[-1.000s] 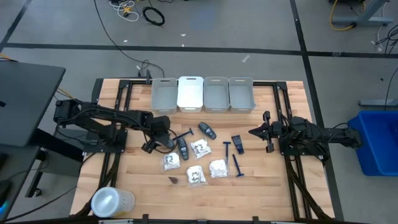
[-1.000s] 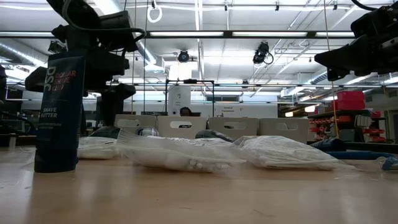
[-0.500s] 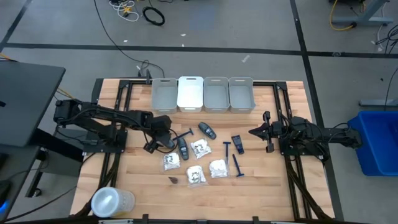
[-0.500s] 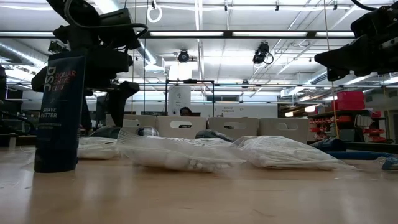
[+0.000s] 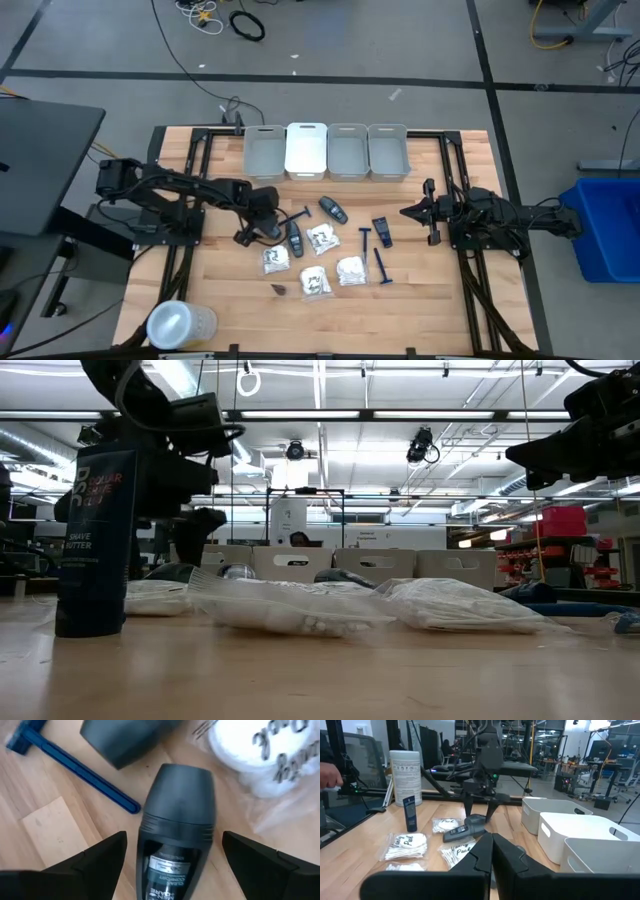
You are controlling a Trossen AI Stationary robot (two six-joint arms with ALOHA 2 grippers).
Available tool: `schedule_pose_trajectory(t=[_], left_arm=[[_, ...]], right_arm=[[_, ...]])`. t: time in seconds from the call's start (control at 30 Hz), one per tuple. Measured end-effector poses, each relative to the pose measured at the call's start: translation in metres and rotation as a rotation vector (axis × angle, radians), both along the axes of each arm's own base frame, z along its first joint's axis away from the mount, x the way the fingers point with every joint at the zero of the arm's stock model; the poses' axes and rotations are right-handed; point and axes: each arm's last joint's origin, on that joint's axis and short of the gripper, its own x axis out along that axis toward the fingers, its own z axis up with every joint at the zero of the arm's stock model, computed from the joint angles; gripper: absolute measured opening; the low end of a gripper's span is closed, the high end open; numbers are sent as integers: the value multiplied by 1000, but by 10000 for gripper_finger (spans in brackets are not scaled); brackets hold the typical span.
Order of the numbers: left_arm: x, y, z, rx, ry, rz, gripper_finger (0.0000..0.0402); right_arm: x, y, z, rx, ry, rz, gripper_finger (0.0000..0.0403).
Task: Pick & Place Travel size toiletries
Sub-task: Put the gray deodorant into the left gray bin
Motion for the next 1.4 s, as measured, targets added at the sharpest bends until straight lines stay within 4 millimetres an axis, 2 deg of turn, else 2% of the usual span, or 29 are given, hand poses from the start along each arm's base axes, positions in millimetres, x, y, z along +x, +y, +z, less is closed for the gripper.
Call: schedule_pose_trajectory(t=[0.4, 0.93, 1.4], left_arm=[[2, 1, -7, -38, 23, -5, 331], [2, 1, -7, -36, 25, -2, 262], [2, 1, -7, -36, 25, -2, 246]], right_arm=[[0, 0, 0, 0, 0, 0, 14], [0, 0, 0, 0, 0, 0, 14], [0, 0, 0, 0, 0, 0, 14]])
